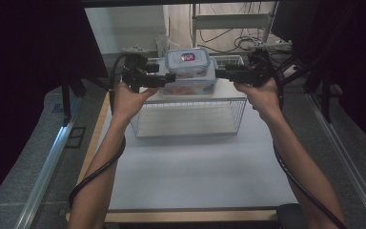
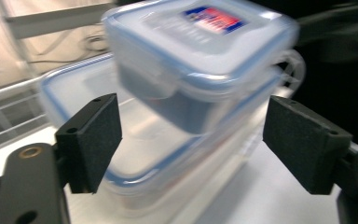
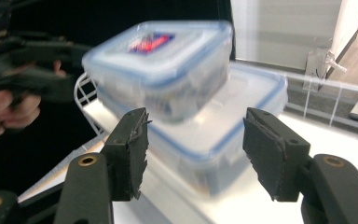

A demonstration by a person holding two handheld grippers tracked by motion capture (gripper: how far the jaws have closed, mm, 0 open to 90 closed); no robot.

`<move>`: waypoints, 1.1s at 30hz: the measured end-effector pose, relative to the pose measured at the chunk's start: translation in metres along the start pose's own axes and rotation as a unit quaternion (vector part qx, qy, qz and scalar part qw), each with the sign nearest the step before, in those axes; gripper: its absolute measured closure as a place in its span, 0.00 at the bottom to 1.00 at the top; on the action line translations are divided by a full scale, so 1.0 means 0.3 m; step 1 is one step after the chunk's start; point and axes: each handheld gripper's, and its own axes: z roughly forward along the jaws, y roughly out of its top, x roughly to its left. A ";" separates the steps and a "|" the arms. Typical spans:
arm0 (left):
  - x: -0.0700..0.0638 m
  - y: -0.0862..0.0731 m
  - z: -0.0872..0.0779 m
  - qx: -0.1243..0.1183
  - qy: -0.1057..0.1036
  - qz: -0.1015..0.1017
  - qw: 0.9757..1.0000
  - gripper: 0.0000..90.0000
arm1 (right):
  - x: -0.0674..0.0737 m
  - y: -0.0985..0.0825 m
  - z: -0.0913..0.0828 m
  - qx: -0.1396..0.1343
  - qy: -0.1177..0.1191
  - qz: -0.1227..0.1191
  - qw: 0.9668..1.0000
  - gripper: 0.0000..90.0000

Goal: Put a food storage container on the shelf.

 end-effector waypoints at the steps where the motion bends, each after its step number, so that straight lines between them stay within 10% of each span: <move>1: 0.002 0.000 0.009 0.003 0.009 0.000 1.000 0.23 | 0.002 -0.015 -0.005 0.002 0.000 -0.003 1.000 0.45; 6: 0.000 -0.003 0.042 0.005 0.038 0.002 0.999 0.26 | 0.011 -0.086 -0.024 0.008 0.004 -0.014 1.000 0.45; 15: -0.085 -0.085 -0.036 -0.019 0.013 0.033 0.999 0.15 | 0.063 -0.218 -0.055 0.018 0.014 -0.048 0.999 0.41; 25: -0.214 -0.385 -0.124 0.009 0.017 0.071 0.997 0.05 | 0.132 -0.419 -0.082 0.041 0.008 -0.091 0.995 0.27; 33: -0.228 -0.617 -0.172 0.020 0.019 0.044 0.999 0.04 | 0.151 -0.592 -0.071 0.066 0.004 -0.085 0.994 0.15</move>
